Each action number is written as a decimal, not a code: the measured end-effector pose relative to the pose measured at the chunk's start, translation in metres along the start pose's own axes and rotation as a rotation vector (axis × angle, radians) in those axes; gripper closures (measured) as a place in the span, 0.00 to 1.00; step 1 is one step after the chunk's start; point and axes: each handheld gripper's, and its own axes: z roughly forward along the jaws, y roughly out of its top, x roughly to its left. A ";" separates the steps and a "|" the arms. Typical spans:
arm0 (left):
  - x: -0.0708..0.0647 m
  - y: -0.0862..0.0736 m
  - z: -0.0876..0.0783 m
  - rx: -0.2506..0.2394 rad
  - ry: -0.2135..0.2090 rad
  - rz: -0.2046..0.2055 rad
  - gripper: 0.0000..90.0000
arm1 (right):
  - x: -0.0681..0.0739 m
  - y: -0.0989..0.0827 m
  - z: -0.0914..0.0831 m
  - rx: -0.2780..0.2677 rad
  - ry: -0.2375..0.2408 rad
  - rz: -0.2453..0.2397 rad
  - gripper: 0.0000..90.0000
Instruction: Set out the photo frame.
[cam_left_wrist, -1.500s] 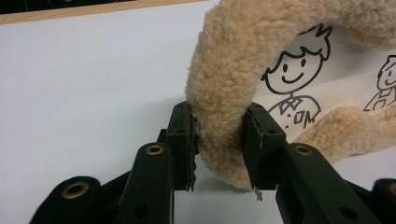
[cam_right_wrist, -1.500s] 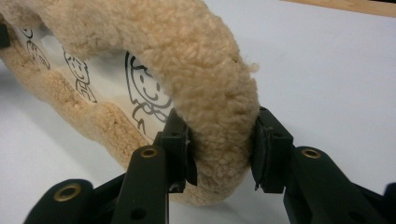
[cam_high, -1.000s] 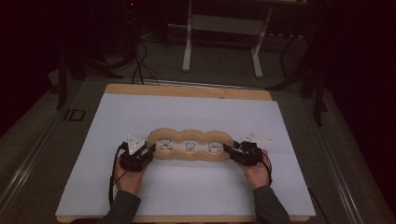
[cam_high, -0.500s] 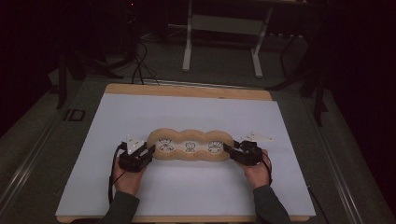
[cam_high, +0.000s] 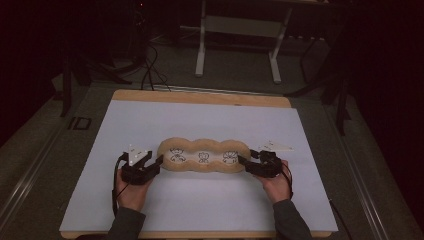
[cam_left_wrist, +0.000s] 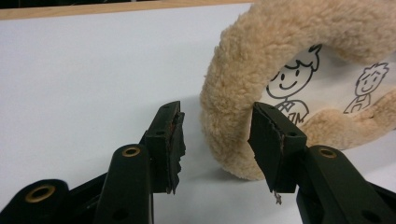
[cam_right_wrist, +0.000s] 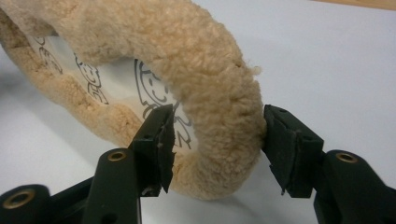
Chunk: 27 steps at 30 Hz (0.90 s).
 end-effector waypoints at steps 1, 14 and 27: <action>0.001 0.001 -0.002 -0.005 -0.016 -0.007 0.60 | 0.000 0.000 -0.001 0.003 0.000 -0.001 0.49; 0.009 0.005 -0.015 0.001 -0.060 0.000 0.62 | -0.007 0.003 -0.017 0.024 0.029 0.005 0.46; 0.038 0.007 -0.026 0.010 -0.033 -0.061 0.62 | -0.022 -0.001 -0.028 0.101 0.043 -0.003 0.46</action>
